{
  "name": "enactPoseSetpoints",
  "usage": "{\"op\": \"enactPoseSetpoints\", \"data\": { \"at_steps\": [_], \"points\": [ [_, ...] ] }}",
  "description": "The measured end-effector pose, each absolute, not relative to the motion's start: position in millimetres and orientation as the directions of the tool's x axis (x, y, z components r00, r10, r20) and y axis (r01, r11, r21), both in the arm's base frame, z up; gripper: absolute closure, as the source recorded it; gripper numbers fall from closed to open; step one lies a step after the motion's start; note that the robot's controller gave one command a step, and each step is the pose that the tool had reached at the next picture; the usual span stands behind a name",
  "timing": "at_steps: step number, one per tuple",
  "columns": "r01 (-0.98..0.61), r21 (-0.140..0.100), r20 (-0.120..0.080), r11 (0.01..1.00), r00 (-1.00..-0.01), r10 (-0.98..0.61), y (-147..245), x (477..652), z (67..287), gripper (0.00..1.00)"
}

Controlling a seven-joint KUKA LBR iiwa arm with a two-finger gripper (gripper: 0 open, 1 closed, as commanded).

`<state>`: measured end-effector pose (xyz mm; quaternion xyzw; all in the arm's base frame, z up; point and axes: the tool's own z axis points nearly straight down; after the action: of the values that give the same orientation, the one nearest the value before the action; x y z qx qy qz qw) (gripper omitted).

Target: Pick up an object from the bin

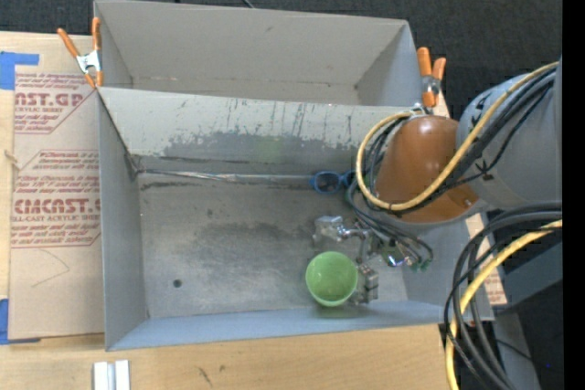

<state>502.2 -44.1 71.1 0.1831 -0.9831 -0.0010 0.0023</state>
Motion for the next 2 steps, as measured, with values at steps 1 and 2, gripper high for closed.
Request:
{"op": "enactPoseSetpoints", "data": {
  "at_steps": [1, 2],
  "points": [
    [-0.359, 0.000, 0.001, 0.933, -0.933, -0.359, -45, 504.1, 72, 1.00],
    [-0.364, -0.003, -0.008, 0.931, -0.931, -0.364, -30, 499.2, 192, 1.00]
  ]
}}
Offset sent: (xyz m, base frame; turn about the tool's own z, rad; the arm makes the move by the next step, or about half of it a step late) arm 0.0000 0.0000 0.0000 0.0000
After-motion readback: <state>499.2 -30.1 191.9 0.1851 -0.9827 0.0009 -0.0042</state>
